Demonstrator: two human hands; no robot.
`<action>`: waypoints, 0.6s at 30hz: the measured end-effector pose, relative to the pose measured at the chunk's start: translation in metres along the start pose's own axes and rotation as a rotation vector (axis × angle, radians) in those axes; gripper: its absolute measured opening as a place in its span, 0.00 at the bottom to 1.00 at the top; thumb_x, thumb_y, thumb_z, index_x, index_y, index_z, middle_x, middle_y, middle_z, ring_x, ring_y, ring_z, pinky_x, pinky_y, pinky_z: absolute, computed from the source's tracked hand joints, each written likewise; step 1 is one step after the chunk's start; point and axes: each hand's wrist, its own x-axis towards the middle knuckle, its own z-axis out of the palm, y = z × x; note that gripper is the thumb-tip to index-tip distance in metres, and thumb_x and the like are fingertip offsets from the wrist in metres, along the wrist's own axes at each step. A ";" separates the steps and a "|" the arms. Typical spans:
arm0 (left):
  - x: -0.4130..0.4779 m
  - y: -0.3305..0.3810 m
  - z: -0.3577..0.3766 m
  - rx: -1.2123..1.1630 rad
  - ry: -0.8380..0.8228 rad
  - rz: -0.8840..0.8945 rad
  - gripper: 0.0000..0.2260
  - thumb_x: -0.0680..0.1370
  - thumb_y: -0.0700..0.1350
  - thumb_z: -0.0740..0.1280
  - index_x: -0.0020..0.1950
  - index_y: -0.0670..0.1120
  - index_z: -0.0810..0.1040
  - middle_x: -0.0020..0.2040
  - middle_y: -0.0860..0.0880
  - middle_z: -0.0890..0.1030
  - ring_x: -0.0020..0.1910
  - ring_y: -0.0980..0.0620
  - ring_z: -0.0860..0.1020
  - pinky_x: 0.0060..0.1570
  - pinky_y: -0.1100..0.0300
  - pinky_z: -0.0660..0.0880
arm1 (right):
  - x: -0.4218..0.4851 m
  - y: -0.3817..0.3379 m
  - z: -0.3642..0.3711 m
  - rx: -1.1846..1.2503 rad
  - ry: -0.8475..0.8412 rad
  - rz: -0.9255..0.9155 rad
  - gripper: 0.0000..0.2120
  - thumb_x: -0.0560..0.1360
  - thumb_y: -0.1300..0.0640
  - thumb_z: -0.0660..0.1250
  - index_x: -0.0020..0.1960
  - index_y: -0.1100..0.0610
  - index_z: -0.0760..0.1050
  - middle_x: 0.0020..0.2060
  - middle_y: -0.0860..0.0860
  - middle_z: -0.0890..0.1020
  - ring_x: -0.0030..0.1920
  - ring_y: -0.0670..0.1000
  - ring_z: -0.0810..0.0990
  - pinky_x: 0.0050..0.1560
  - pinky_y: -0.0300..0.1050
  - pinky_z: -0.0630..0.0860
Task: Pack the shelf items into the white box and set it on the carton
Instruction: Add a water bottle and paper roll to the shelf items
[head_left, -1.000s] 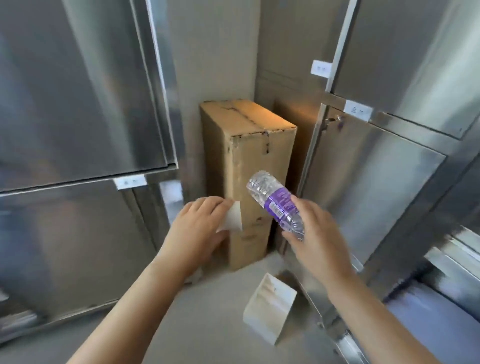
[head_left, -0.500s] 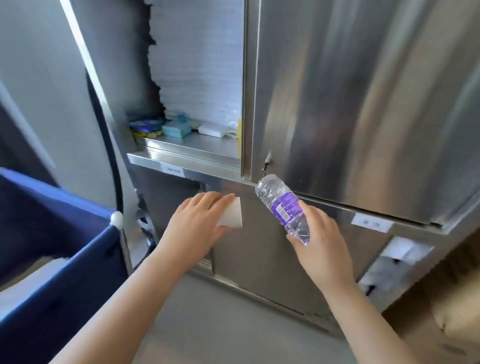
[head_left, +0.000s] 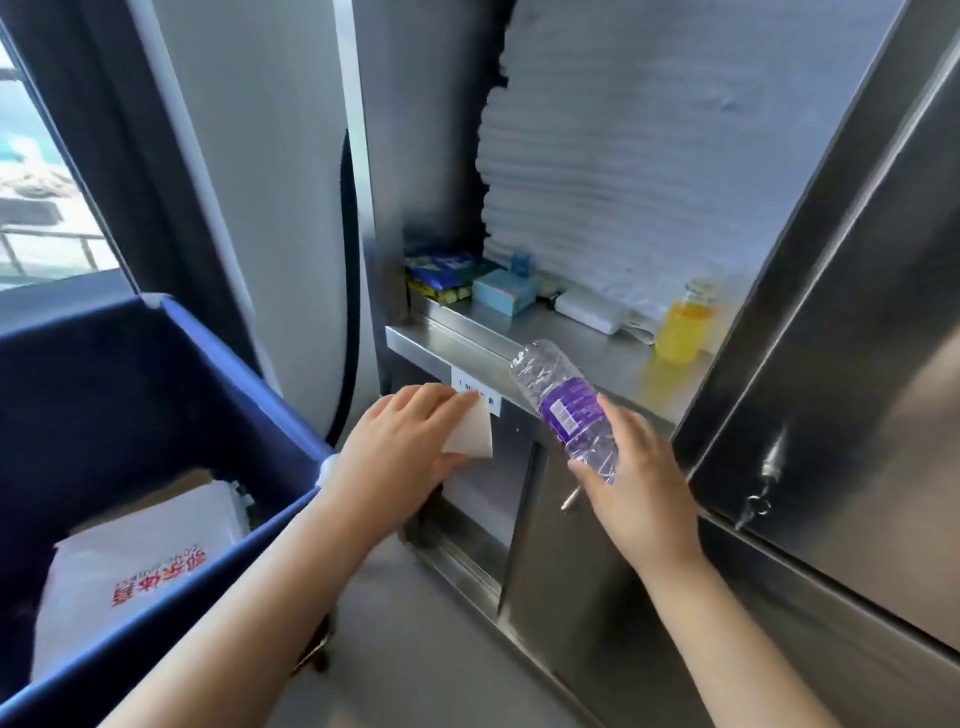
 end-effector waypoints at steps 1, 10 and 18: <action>0.015 -0.006 0.003 0.005 0.005 -0.008 0.27 0.73 0.51 0.70 0.71 0.51 0.68 0.64 0.51 0.74 0.64 0.47 0.71 0.63 0.54 0.66 | 0.018 0.004 0.007 -0.005 -0.004 -0.014 0.34 0.69 0.54 0.74 0.71 0.55 0.65 0.62 0.52 0.74 0.61 0.53 0.71 0.57 0.50 0.72; 0.140 -0.042 0.050 0.041 0.039 0.083 0.28 0.68 0.49 0.76 0.66 0.48 0.73 0.56 0.49 0.78 0.55 0.46 0.77 0.53 0.52 0.74 | 0.138 0.051 0.056 -0.043 -0.023 -0.011 0.35 0.66 0.57 0.76 0.70 0.57 0.66 0.60 0.56 0.76 0.55 0.59 0.74 0.48 0.54 0.77; 0.230 -0.065 0.103 -0.006 0.039 0.251 0.31 0.66 0.50 0.77 0.67 0.47 0.73 0.56 0.48 0.79 0.55 0.46 0.78 0.53 0.51 0.75 | 0.165 0.083 0.085 -0.133 -0.060 0.118 0.34 0.67 0.53 0.75 0.70 0.54 0.66 0.62 0.51 0.76 0.58 0.55 0.76 0.53 0.48 0.76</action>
